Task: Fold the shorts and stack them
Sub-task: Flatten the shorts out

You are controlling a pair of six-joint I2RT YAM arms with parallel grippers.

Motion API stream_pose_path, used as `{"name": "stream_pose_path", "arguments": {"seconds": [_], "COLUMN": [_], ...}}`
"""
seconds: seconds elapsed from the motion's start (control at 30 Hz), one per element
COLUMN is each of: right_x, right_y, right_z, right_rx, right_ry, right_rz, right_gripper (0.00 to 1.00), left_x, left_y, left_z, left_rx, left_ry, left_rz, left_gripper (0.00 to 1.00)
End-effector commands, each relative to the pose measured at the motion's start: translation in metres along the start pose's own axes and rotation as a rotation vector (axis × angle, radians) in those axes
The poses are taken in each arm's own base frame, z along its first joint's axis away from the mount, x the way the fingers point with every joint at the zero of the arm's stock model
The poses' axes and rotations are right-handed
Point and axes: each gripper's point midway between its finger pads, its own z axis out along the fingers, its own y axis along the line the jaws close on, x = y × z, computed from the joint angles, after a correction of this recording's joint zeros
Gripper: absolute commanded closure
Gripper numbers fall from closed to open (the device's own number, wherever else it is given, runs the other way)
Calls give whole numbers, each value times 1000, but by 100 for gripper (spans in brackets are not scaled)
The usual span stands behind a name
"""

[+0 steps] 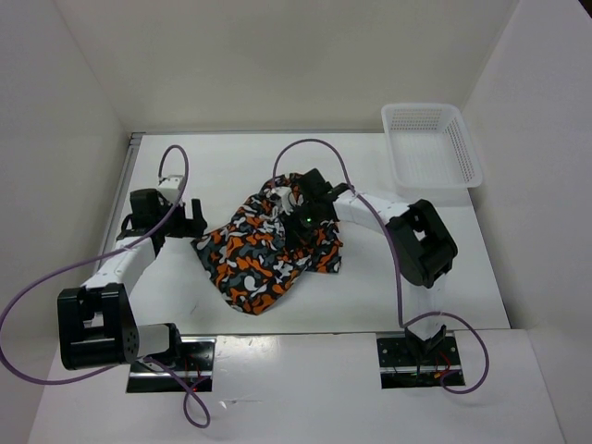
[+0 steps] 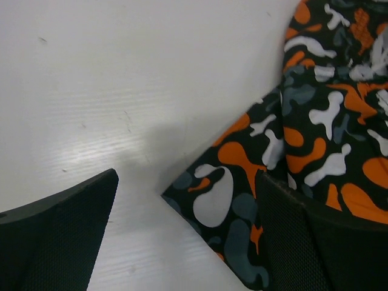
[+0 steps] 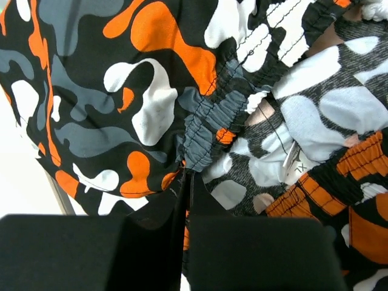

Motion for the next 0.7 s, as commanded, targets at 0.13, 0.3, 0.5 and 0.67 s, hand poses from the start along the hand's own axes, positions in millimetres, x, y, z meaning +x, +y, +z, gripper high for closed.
{"name": "stream_pose_path", "arguments": {"seconds": [0.13,0.3,0.5,0.67], "right_x": [-27,-32,-33,-36], "right_y": [23,45,52,48], "right_z": [-59,-94,-110,-111], "right_rx": [72,95,132,154], "right_ry": [-70,-106,-134,-137], "right_rz": [-207,-249,-261,-287], "right_gripper": [100,100,100,100], "left_x": [35,58,94,113], "left_y": [-4,-32,-37,-57], "left_z": [-4,1,5,-8], "left_rx": [-74,28,-8,86], "left_ry": [113,238,320,439], "left_rz": [29,38,90,68], "left_gripper": [0,0,0,8]}}
